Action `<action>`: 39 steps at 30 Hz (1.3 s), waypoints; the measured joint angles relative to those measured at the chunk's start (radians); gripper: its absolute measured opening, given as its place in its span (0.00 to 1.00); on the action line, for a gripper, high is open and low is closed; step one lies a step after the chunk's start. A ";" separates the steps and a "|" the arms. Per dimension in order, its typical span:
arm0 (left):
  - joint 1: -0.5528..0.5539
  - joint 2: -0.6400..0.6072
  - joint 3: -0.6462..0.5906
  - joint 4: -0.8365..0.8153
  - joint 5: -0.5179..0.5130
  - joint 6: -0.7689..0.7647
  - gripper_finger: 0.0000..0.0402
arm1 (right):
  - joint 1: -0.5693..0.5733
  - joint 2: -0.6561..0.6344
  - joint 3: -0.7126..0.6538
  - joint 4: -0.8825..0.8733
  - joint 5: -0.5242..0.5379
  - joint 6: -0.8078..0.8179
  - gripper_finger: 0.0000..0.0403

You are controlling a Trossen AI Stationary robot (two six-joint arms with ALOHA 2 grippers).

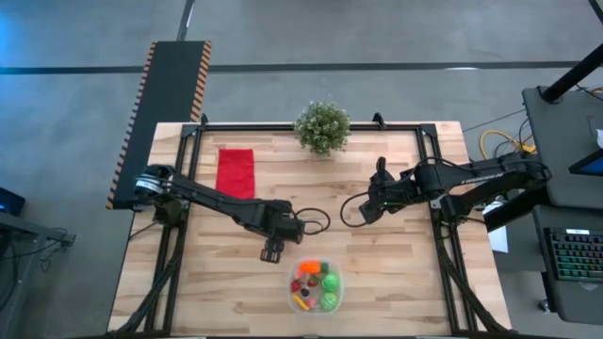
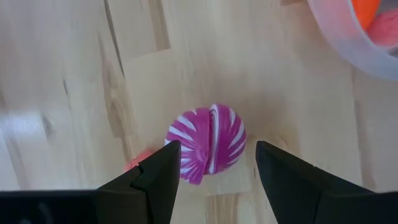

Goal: Pick and placing Produce into tupperware
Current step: Put the purple onion into the transparent bin

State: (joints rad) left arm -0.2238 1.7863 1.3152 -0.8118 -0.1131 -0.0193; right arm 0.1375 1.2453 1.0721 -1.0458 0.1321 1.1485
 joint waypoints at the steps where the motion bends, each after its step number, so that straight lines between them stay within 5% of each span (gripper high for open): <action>1: 0.002 0.000 -0.005 0.002 0.000 0.000 0.48 | 0.000 0.000 0.000 0.000 0.000 -0.001 0.65; 15: 0.044 0.001 -0.021 0.046 0.058 -0.001 0.49 | 0.000 0.000 -0.001 -0.001 0.000 -0.005 0.65; 27: 0.047 0.001 -0.085 0.098 0.055 -0.035 0.66 | 0.000 0.000 -0.003 0.000 0.001 0.003 0.65; 39: 0.048 0.001 -0.112 0.156 0.056 -0.024 0.68 | 0.000 0.000 -0.003 0.001 0.001 0.011 0.65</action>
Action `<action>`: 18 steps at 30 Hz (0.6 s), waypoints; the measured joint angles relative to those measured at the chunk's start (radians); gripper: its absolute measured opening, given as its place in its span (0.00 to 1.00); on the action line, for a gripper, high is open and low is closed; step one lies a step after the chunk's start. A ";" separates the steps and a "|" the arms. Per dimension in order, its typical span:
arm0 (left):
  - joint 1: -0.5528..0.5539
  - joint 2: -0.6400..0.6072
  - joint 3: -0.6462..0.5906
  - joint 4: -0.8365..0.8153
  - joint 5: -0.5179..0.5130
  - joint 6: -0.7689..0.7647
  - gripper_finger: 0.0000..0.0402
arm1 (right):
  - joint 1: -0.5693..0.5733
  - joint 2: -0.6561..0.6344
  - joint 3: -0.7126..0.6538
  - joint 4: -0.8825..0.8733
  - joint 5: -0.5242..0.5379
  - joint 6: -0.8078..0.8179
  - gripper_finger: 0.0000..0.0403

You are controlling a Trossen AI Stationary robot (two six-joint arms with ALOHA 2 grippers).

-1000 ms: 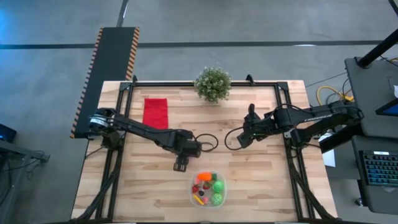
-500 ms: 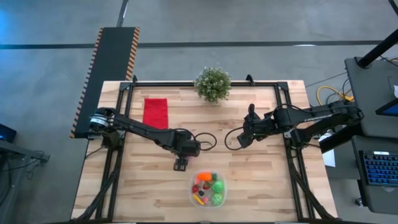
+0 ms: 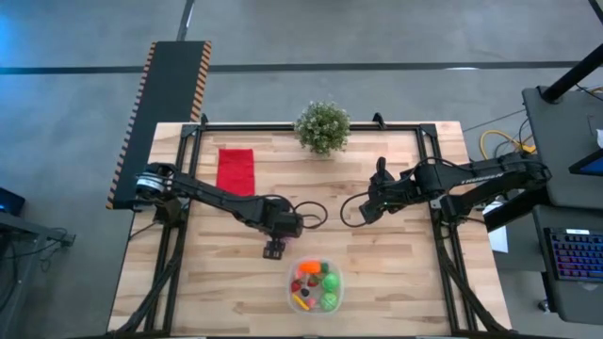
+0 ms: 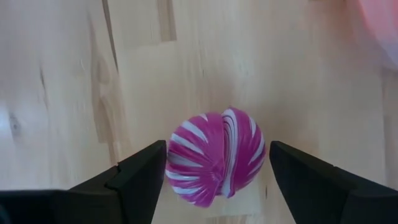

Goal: Pick and placing Produce into tupperware
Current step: Put the purple onion into the transparent bin

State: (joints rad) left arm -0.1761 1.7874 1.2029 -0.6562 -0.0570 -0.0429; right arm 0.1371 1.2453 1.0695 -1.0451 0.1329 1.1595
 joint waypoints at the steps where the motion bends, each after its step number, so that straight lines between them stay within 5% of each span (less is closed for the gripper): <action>1: 0.000 0.000 -0.007 0.001 0.000 0.000 0.68 | 0.000 0.000 0.000 0.000 0.000 0.000 0.65; 18: 0.023 0.000 -0.067 0.075 -0.031 -0.003 0.65 | 0.000 0.000 0.000 0.002 0.000 0.012 0.65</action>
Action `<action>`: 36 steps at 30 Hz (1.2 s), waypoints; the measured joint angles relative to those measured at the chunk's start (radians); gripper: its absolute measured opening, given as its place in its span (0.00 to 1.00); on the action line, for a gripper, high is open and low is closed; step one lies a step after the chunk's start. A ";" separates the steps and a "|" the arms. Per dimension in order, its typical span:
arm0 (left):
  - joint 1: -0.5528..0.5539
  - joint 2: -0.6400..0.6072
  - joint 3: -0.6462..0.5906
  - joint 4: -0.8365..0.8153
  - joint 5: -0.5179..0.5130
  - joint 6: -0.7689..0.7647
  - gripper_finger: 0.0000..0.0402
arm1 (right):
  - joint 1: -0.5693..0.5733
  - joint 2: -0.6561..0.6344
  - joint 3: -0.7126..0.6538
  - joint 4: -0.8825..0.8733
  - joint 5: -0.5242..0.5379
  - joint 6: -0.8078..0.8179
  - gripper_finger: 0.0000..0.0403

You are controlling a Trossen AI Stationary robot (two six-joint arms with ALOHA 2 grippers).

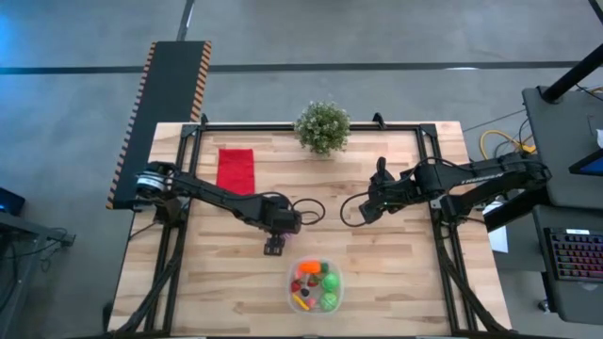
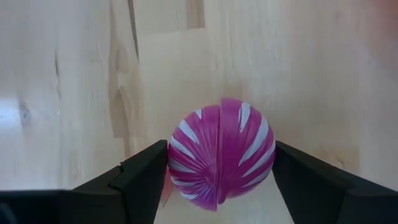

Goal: Pick and placing Produce into tupperware
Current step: Put the purple onion into the transparent bin

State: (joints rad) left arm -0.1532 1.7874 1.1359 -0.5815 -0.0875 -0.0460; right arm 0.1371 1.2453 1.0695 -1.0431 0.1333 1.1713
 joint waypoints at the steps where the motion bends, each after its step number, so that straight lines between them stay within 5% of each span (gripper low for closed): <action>1: 0.002 0.000 -0.004 0.005 0.000 0.000 0.63 | 0.000 0.000 0.000 0.000 0.000 0.000 0.65; 10: 0.004 -0.003 -0.017 0.019 -0.002 0.000 0.59 | 0.000 0.000 0.000 0.000 0.000 0.000 0.65; 21: -0.025 -0.076 0.123 -0.087 0.024 -0.081 0.59 | 0.000 0.000 0.000 0.001 0.000 0.008 0.65; 28: -0.114 -0.141 0.195 -0.023 0.026 -0.164 0.59 | 0.000 0.000 0.000 0.000 -0.002 0.014 0.65; 36: -0.270 -0.063 0.260 0.069 -0.044 -0.211 0.59 | 0.002 -0.004 0.000 -0.010 -0.007 -0.003 0.65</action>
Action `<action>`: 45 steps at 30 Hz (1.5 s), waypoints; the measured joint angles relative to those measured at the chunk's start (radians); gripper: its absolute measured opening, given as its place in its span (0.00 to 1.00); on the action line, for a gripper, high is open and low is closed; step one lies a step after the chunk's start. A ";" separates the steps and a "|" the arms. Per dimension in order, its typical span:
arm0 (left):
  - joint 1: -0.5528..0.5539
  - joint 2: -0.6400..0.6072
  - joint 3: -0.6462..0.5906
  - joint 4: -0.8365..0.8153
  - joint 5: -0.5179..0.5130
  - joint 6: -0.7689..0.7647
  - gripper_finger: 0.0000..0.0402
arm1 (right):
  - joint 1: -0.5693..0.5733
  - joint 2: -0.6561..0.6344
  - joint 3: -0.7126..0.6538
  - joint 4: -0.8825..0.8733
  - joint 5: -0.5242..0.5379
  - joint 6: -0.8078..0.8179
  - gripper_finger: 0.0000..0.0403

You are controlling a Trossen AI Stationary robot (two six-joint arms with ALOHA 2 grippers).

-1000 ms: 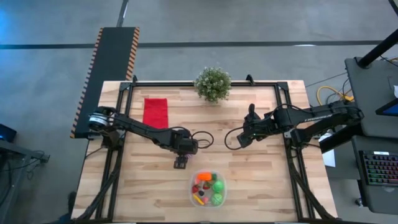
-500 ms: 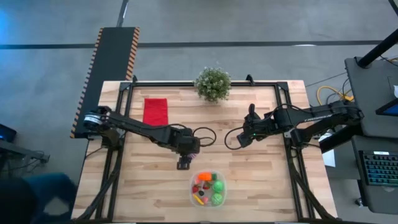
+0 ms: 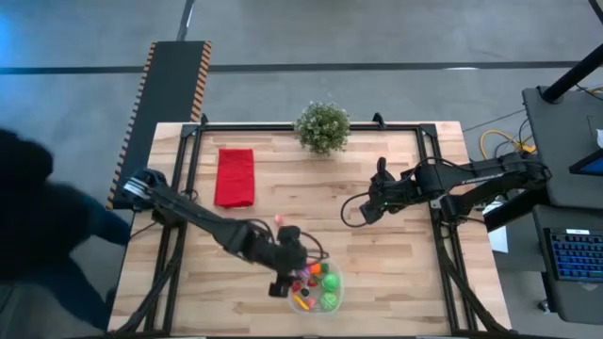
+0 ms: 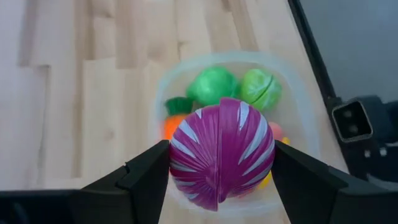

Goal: Pick and placing Produce into tupperware
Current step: Put the purple onion into the transparent bin

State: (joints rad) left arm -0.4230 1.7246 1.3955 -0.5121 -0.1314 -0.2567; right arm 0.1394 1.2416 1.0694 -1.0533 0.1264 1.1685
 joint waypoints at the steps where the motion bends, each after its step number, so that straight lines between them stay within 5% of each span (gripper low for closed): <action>1: -0.009 0.016 0.009 0.005 -0.002 -0.025 0.59 | 0.000 -0.001 0.000 -0.004 -0.003 -0.008 0.65; 20: -0.091 0.345 0.341 -0.027 0.030 -0.184 0.59 | 0.072 -0.020 0.000 -0.065 -0.047 -0.069 0.65; 45: -0.075 0.415 0.339 -0.097 -0.013 -0.253 0.61 | 0.140 -0.019 0.000 -0.090 -0.020 -0.001 0.65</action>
State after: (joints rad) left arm -0.4980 2.1399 1.7344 -0.6094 -0.1448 -0.5100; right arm 0.2794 1.2224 1.0691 -1.1431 0.1062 1.1671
